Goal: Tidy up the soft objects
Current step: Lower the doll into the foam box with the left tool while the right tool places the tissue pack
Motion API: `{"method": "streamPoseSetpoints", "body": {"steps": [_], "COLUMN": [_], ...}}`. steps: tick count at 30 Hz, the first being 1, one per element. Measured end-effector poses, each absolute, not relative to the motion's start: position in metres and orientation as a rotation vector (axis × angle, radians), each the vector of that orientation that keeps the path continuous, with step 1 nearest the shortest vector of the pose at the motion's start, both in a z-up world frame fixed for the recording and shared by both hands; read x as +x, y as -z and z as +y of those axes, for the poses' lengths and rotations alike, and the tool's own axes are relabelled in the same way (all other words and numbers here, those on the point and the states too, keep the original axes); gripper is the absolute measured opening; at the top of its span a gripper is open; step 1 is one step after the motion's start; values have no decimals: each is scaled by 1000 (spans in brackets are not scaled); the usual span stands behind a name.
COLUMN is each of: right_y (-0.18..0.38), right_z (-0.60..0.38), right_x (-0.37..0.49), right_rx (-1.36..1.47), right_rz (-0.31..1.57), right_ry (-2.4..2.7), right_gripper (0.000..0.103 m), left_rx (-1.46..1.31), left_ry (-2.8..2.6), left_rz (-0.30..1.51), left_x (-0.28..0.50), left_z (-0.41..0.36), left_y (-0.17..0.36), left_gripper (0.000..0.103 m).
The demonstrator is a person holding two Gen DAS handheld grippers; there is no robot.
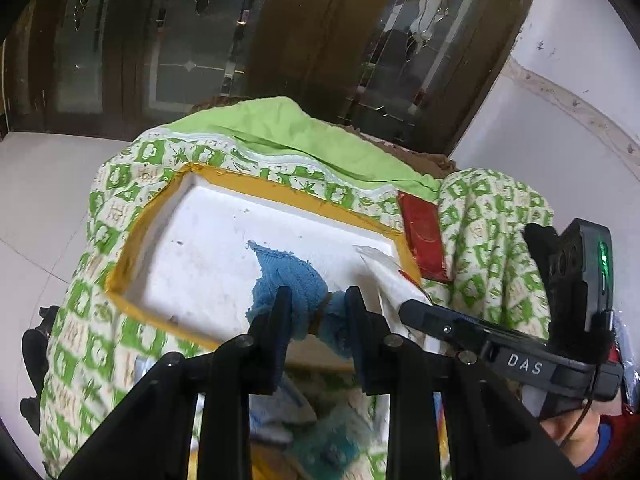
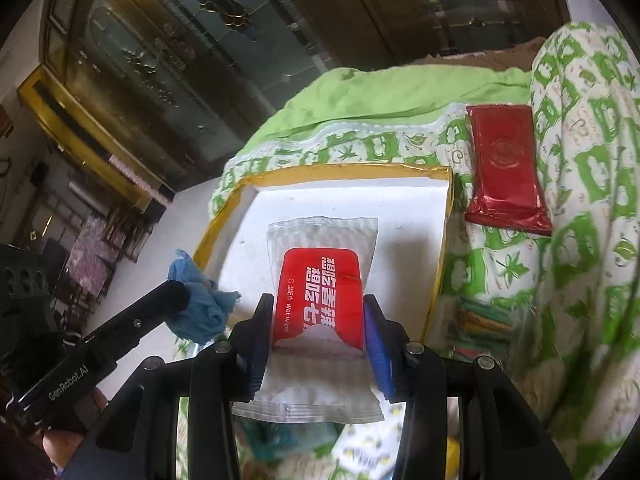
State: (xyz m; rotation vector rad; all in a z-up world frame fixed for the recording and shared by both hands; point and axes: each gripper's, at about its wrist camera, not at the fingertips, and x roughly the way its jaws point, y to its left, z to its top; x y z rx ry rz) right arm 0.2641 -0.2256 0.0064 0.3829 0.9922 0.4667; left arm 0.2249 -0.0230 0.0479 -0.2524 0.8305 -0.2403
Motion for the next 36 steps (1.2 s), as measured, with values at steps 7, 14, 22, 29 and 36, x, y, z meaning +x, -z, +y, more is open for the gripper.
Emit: {"method": "streamPoseSetpoints", "body": {"steps": [7,14,22,29,36], "right_y": [9,25,36,35,20], "right_z": [-221,-202,-198,-200,-210], "right_x": [288,295,291,284,276], "right_rx": [345,235,182,172,202], "right_rz": [989,1004,1013,986,917], "right_ry": [-430,-423,-400,-385,-366], "right_gripper": [46,47,48,50,71], "left_rx": [-281,-285,-285,-263,-279], "left_ry": [206,190,202,217,215], "left_rz": [858,908,938,938,902], "left_x": [262,278,265,251,238], "left_z": [-18,-18,-19,-28,-25], "left_y": [-26,2,21,23,15], "left_gripper": [26,26,27,33,56]}}
